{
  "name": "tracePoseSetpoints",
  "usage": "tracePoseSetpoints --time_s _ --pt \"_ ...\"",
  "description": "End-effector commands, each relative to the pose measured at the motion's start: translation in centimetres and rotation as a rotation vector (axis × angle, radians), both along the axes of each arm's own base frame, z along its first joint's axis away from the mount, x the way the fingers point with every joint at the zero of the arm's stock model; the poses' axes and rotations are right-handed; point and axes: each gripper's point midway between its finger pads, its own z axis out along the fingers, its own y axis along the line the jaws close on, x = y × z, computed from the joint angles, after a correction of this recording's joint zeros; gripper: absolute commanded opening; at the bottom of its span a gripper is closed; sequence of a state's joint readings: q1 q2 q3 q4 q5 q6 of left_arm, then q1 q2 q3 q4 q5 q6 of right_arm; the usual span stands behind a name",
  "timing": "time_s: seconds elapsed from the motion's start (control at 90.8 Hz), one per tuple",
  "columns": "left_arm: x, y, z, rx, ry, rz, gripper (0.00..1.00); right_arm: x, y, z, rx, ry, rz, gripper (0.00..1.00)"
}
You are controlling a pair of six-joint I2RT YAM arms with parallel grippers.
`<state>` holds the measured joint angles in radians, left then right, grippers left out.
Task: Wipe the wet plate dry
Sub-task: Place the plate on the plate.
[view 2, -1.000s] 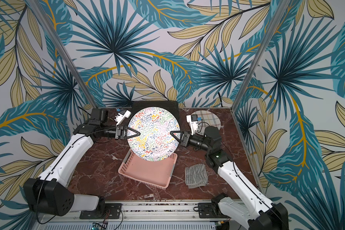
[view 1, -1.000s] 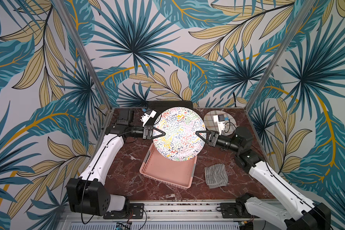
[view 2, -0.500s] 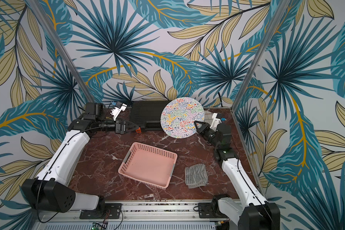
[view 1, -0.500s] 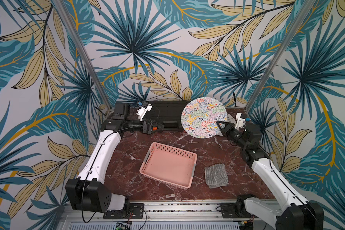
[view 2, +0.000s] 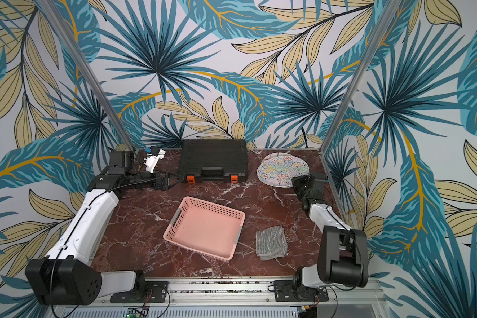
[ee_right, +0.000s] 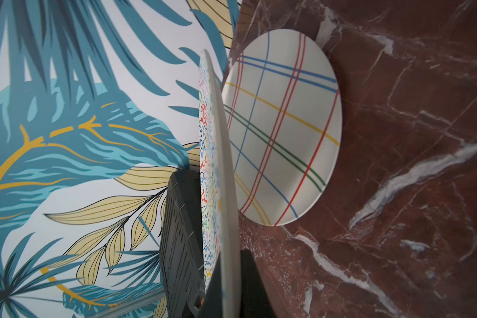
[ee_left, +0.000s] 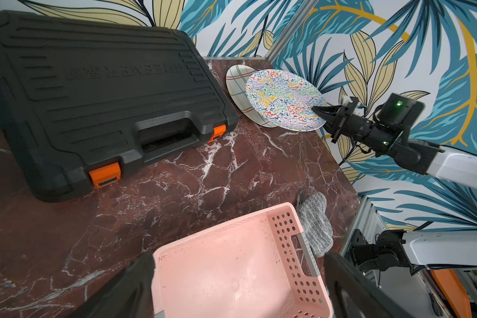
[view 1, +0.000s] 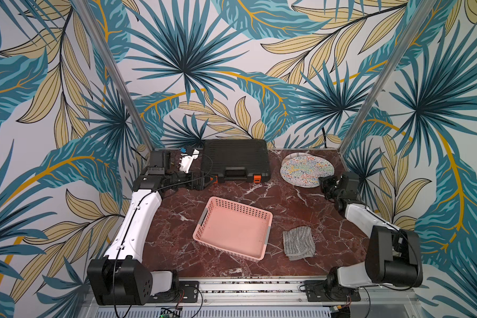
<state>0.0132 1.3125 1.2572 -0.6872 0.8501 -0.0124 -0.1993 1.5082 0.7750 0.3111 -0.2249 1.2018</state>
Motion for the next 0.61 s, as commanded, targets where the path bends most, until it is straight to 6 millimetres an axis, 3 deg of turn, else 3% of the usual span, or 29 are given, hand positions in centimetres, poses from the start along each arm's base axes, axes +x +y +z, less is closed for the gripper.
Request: tracePoseSetpoints --time_s 0.0,0.297,0.595 --pt "0.0 -0.2 0.9 -0.033 -0.033 -0.011 1.00 3.7 -1.2 4.0 0.008 -0.192 0.000 0.00" --pt "0.0 -0.4 0.8 -0.059 -0.025 -0.025 1.00 8.6 -2.0 0.7 0.007 -0.144 0.049 0.00" --pt "-0.3 -0.5 0.9 -0.062 -0.037 -0.025 1.00 9.8 -2.4 -3.0 0.024 -0.095 0.055 0.00"
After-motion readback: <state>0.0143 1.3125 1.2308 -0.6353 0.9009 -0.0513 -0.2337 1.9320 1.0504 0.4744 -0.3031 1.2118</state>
